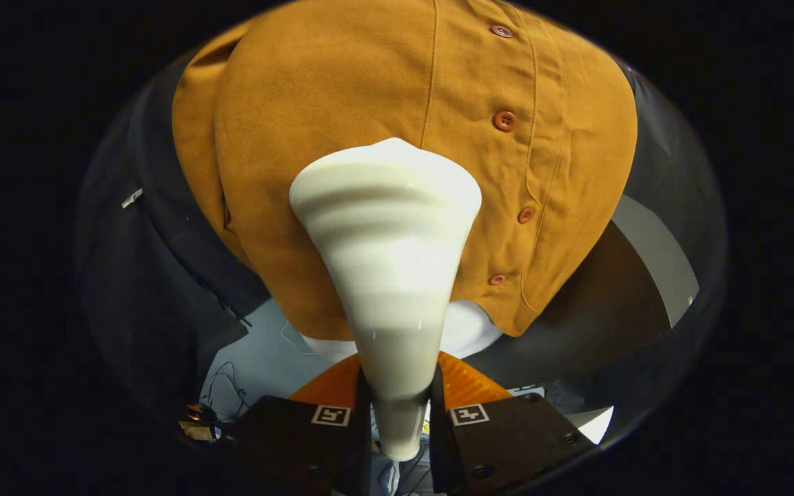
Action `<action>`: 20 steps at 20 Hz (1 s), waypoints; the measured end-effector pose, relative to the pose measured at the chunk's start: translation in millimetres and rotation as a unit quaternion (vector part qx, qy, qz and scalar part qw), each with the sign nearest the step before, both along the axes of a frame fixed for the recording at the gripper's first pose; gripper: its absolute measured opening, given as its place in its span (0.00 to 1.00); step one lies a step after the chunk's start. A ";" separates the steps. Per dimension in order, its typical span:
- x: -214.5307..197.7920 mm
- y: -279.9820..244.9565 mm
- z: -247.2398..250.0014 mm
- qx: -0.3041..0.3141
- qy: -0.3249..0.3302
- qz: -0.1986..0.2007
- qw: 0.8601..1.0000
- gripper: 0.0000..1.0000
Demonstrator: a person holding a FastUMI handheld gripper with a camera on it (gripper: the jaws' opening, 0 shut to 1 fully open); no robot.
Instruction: Iron the clothes twice with a garment steamer, once on the left side and once on the right side.
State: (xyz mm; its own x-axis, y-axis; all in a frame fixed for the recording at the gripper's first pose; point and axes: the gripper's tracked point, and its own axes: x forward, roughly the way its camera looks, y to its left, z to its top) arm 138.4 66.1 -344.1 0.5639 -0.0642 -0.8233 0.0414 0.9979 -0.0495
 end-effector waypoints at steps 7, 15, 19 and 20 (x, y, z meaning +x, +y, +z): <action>-19.4 -19.9 27.5 -0.002 -0.024 -0.014 1.000 0.37; -35.8 -46.5 70.9 -0.004 -0.061 -0.041 0.997 0.37; -38.7 -63.3 104.4 -0.010 -0.093 -0.055 0.994 0.37; -38.6 -68.0 113.4 -0.012 -0.101 -0.056 0.993 0.37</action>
State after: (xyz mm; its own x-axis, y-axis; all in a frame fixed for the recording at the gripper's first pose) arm 99.8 -2.0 -230.7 0.7057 -0.1554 -0.6913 0.1647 0.9849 -0.0533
